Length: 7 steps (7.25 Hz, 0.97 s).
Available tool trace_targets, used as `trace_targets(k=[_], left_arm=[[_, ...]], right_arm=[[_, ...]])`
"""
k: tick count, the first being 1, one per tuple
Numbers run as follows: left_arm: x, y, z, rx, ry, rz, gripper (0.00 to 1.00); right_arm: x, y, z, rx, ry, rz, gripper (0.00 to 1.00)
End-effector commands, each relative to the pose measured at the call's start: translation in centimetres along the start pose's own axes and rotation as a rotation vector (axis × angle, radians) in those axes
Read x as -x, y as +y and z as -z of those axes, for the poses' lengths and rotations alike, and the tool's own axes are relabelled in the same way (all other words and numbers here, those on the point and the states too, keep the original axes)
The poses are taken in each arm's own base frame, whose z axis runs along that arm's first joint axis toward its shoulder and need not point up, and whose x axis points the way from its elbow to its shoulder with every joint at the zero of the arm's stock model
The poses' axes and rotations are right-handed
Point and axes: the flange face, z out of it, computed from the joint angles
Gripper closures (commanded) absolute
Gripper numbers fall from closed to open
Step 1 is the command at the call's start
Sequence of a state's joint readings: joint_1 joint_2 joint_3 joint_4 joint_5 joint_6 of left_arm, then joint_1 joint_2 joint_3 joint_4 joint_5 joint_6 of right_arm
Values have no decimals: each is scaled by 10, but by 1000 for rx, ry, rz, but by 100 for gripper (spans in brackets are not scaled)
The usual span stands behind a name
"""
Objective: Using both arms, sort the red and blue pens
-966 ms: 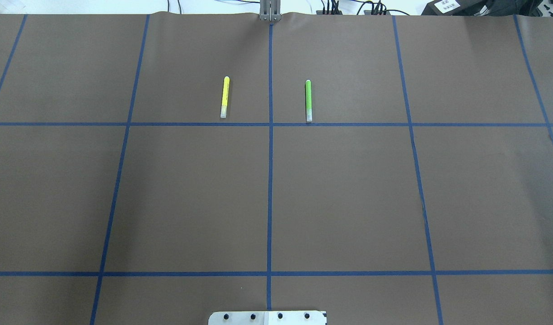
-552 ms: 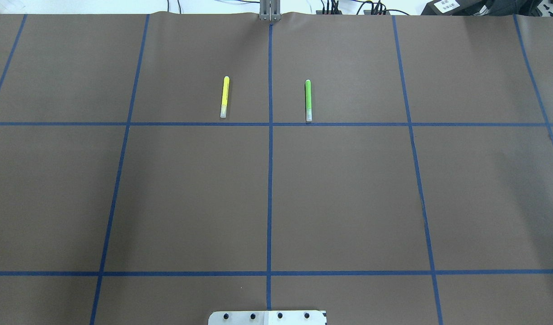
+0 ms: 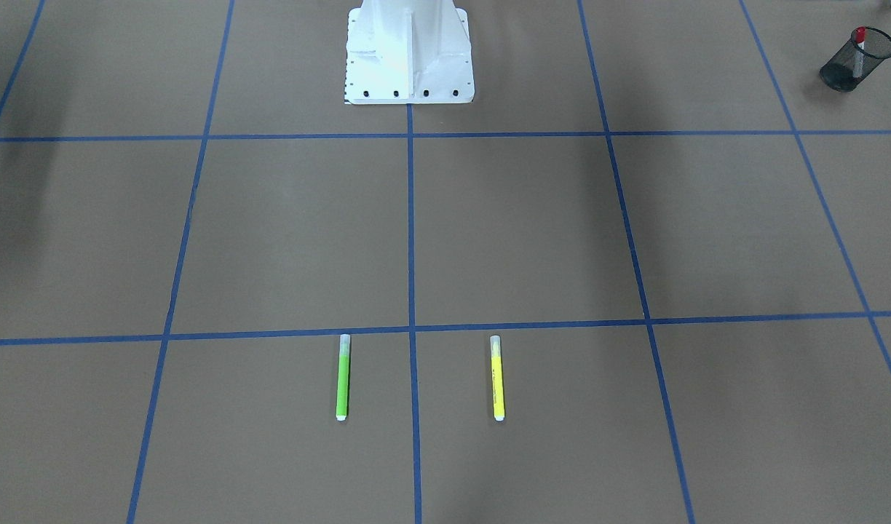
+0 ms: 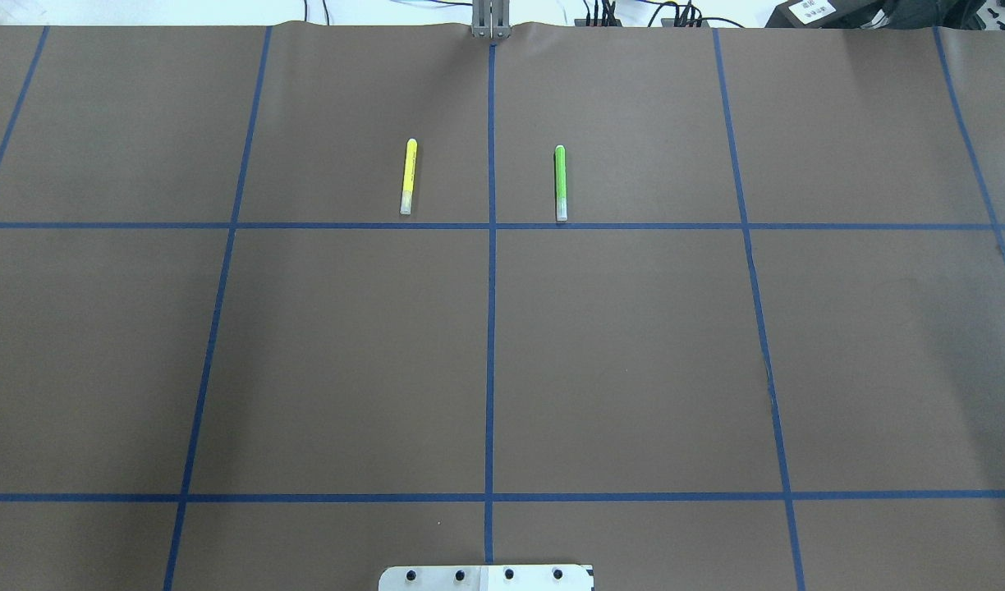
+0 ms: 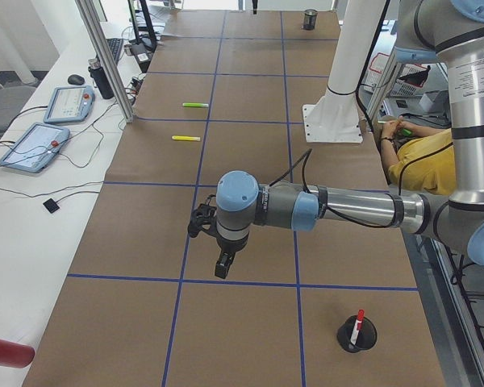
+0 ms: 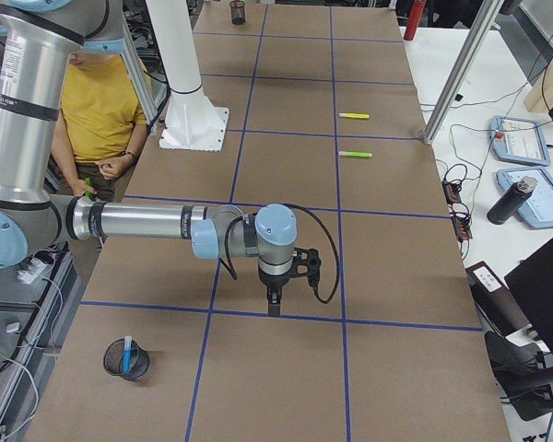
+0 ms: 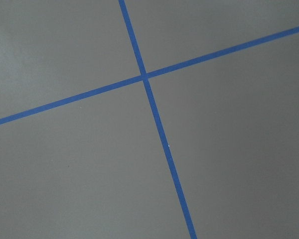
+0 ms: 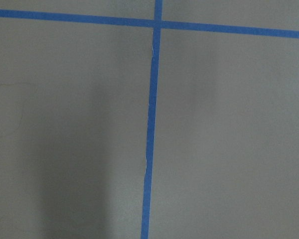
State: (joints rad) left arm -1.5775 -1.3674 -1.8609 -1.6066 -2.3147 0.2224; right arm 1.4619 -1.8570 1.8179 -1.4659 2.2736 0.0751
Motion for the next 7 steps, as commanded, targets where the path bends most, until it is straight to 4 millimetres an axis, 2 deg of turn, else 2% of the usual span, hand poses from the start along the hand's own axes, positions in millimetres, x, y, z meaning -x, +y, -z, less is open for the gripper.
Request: trace_targets(k=[1, 7], left_arm=[[1, 2, -5, 11, -4, -6, 0], [5, 4, -10, 18, -3, -1, 0]], right_arm=[[-2, 3, -2, 6, -1, -3, 0], [-18, 9, -22, 45, -2, -42, 0]])
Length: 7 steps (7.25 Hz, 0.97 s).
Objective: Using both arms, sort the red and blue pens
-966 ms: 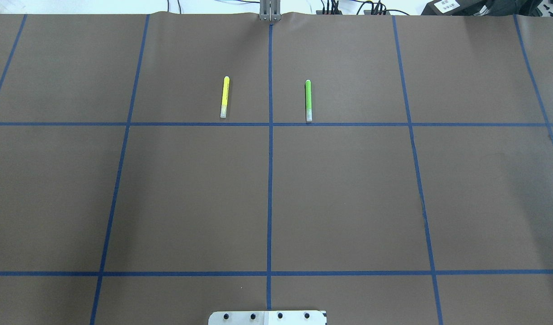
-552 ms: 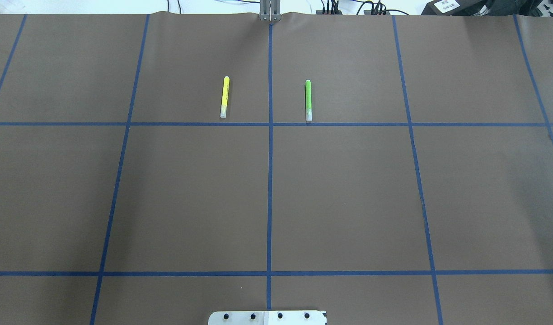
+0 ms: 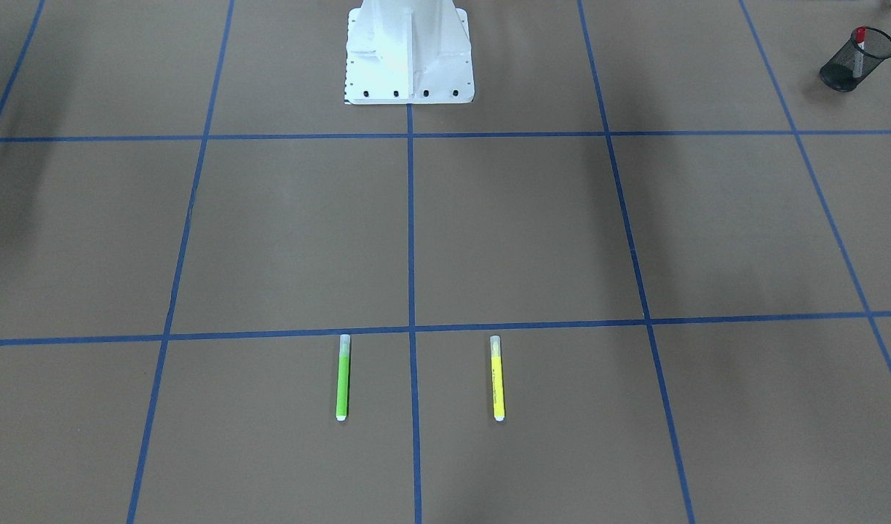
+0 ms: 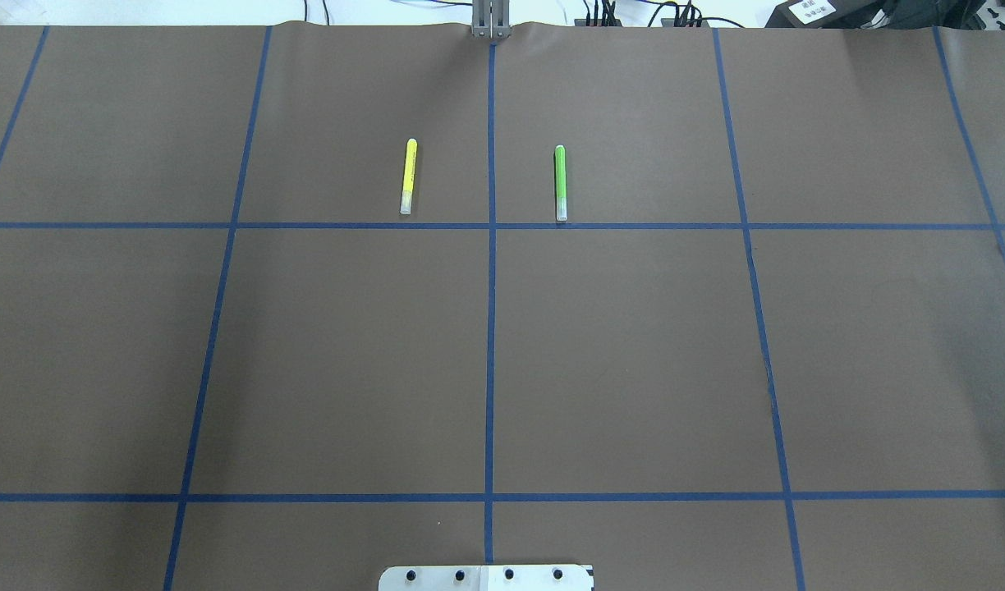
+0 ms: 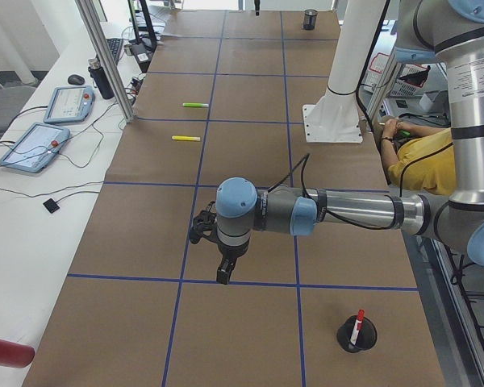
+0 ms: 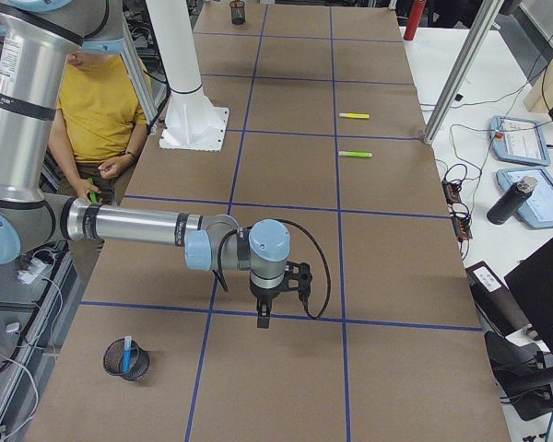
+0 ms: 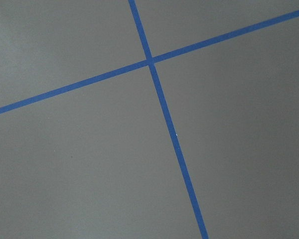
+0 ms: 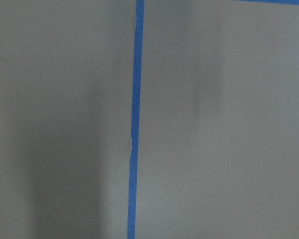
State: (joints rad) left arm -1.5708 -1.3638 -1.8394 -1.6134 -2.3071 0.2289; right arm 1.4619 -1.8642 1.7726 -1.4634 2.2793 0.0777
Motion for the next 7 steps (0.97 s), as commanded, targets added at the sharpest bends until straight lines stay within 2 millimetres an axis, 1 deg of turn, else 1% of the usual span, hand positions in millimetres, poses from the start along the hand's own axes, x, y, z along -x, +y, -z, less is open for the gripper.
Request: trace_targets(k=[1, 2, 7], left_arm=[[0, -1, 1, -3, -1, -4, 0], [0, -1, 1, -3, -1, -4, 0], [-1, -1, 1, -4, -1, -5, 0]], right_arm=[[-3, 1, -3, 6, 0, -7, 0], [-6, 1, -6, 13, 1, -13, 0], [-6, 2, -6, 13, 1, -13, 0]])
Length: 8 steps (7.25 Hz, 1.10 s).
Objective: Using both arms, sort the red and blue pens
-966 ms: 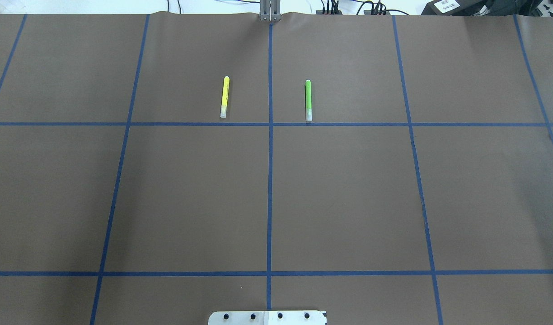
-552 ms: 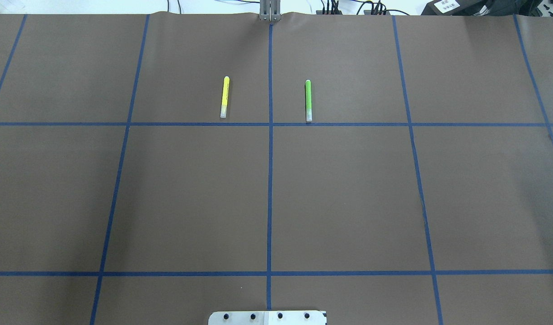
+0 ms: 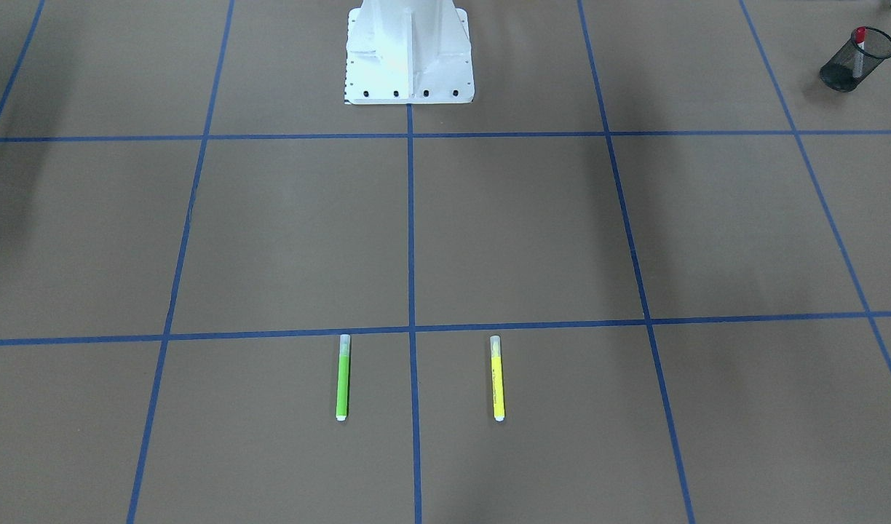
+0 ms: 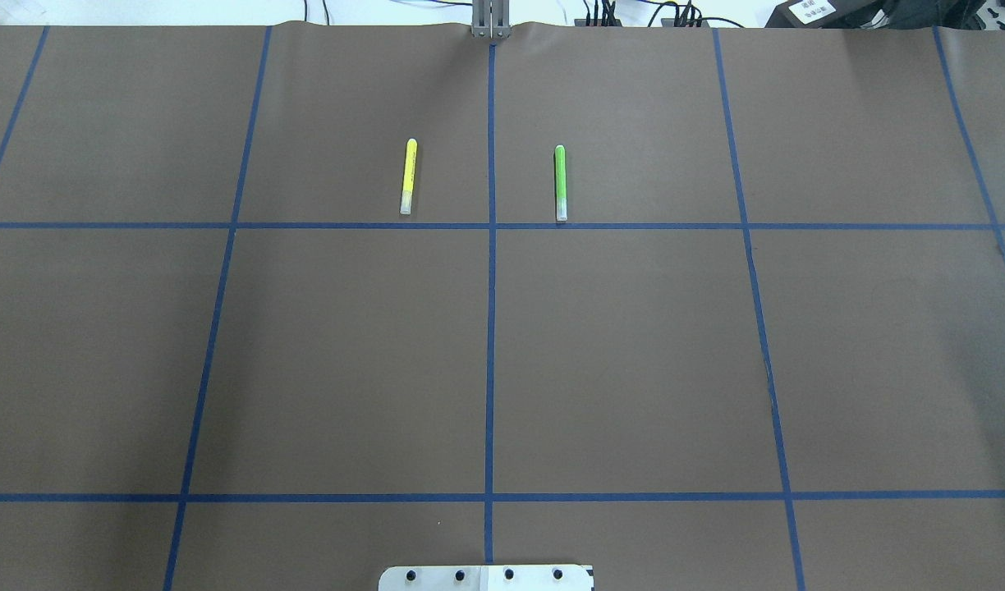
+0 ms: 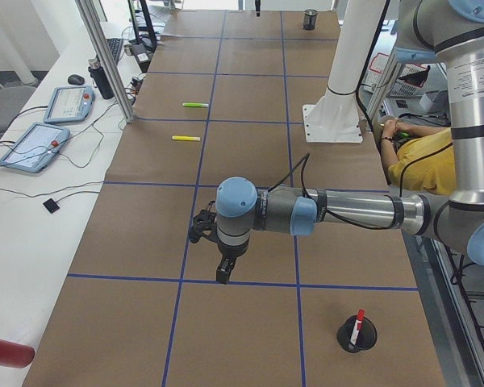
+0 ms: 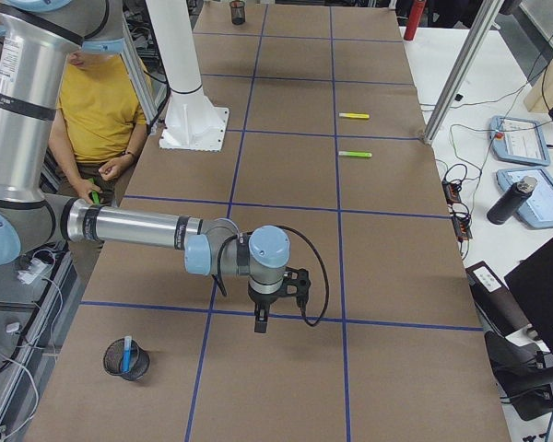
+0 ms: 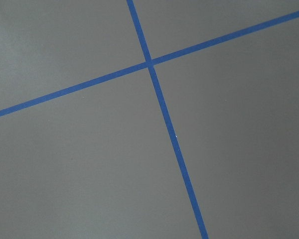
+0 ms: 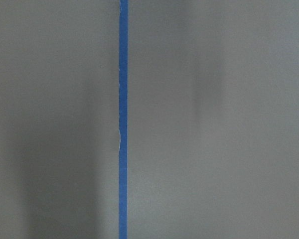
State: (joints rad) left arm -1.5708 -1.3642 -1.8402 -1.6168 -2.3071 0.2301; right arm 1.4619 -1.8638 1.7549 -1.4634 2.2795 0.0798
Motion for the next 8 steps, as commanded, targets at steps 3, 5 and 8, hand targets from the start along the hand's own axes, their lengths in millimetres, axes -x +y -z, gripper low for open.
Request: trace_targets(k=[3, 5, 8], left_arm=[[0, -1, 0, -1, 0, -1, 0], [0, 0, 0, 0, 0, 0, 0], [1, 1, -1, 3, 1, 5, 0]], right_arm=[[1, -2, 1, -2, -2, 0, 0], [3, -3, 3, -15, -3, 10, 0], [5, -5, 5, -68, -7, 57, 0]])
